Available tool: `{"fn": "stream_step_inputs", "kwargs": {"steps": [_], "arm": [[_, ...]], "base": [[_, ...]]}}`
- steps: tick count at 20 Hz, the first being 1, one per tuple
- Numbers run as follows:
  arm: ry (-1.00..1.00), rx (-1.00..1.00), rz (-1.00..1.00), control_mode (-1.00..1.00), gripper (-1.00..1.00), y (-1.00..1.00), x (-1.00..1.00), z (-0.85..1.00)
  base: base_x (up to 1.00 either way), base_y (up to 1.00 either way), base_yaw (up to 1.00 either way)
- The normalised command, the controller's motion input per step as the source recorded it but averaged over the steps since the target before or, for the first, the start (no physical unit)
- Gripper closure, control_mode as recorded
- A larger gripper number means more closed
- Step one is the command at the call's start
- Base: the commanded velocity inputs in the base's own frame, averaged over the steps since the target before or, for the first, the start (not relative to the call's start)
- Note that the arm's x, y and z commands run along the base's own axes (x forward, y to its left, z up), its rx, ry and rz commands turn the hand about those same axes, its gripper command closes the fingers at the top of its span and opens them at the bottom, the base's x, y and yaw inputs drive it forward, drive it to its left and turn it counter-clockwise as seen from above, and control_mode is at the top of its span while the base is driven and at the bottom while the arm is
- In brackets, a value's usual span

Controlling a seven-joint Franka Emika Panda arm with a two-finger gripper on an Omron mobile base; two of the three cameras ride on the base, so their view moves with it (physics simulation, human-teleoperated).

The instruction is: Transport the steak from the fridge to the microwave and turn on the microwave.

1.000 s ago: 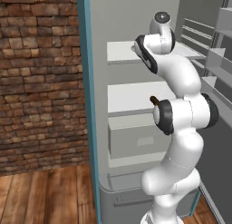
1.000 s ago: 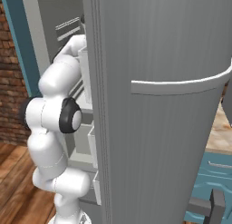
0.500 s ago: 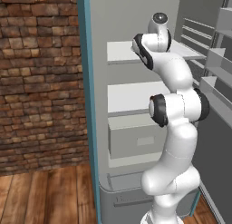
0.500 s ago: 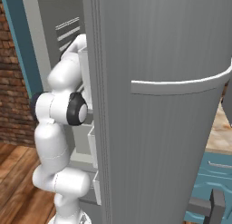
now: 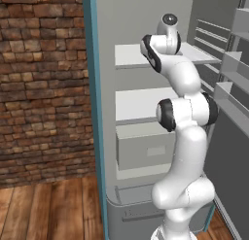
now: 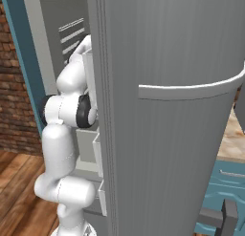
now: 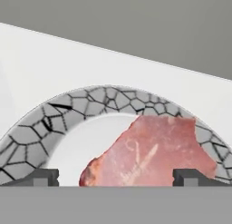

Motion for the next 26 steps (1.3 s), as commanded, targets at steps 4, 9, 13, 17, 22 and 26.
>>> {"fn": "stream_step_inputs", "kwargs": {"steps": [4,9,13,17,22,26], "arm": [[0.00,0.00,0.03,-1.00,-1.00,-0.01,0.17,-0.09],[0.00,0.00,0.01,-1.00,-1.00,-0.05,0.04,-0.16],[0.00,0.00,0.00,-1.00,-1.00,-0.13,0.08,-0.18],[0.00,0.00,0.00,-1.00,-1.00,-0.11,0.16,-0.21],[0.03,0.00,0.00,-1.00,1.00,-0.09,0.20,-0.30],[0.09,0.00,0.00,-1.00,1.00,-0.13,0.13,-0.34]], "base": [[0.00,0.00,0.00],[0.00,0.00,0.00],[0.00,0.00,0.00],[0.00,0.00,0.00],[0.00,0.00,0.00],[0.00,0.00,0.00]]}}
